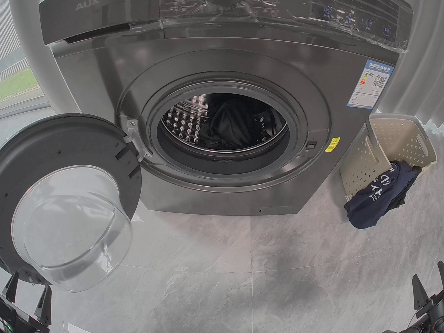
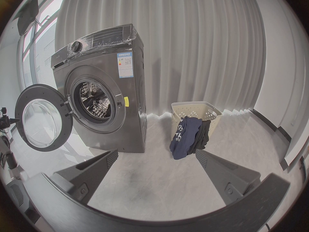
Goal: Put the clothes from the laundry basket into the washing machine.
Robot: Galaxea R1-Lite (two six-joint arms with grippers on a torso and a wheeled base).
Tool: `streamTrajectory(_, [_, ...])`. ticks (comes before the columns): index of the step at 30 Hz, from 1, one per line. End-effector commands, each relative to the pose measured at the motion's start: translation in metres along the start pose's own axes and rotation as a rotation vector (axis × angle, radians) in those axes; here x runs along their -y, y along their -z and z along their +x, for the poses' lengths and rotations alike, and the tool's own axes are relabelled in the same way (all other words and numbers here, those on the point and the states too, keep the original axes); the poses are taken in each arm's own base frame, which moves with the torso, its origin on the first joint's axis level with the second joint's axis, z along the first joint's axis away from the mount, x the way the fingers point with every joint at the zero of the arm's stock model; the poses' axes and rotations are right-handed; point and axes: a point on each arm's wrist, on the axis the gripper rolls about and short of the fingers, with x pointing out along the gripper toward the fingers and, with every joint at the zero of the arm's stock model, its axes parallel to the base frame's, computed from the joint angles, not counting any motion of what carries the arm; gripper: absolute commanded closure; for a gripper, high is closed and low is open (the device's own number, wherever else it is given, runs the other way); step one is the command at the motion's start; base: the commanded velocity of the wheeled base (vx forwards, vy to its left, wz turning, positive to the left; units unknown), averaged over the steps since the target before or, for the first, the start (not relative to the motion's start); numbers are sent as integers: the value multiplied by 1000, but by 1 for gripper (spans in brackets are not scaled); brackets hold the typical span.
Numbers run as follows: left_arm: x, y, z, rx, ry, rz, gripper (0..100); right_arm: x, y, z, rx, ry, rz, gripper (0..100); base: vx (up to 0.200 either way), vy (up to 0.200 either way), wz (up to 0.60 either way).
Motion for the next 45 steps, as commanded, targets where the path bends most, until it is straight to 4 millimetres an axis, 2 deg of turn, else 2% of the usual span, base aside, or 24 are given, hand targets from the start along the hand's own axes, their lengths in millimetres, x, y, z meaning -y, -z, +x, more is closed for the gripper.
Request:
streamTrajectory(1, [-2, 7, -5, 53, -115, 70, 0, 0, 6, -1, 10, -7, -10, 0, 0, -200, 0])
streamTrajectory(8, [0, 10, -5, 17, 21, 2, 0, 0, 6, -1, 10, -9, -8, 0, 0, -86, 0])
streamTrajectory(13, [0, 10, -5, 18, 18, 7, 0, 0, 6, -1, 10, -7, -10, 0, 0, 0, 0])
streamTrajectory(45, [0, 10, -5, 18, 14, 7, 0, 0, 6, -1, 10, -7, -10, 0, 0, -200, 0])
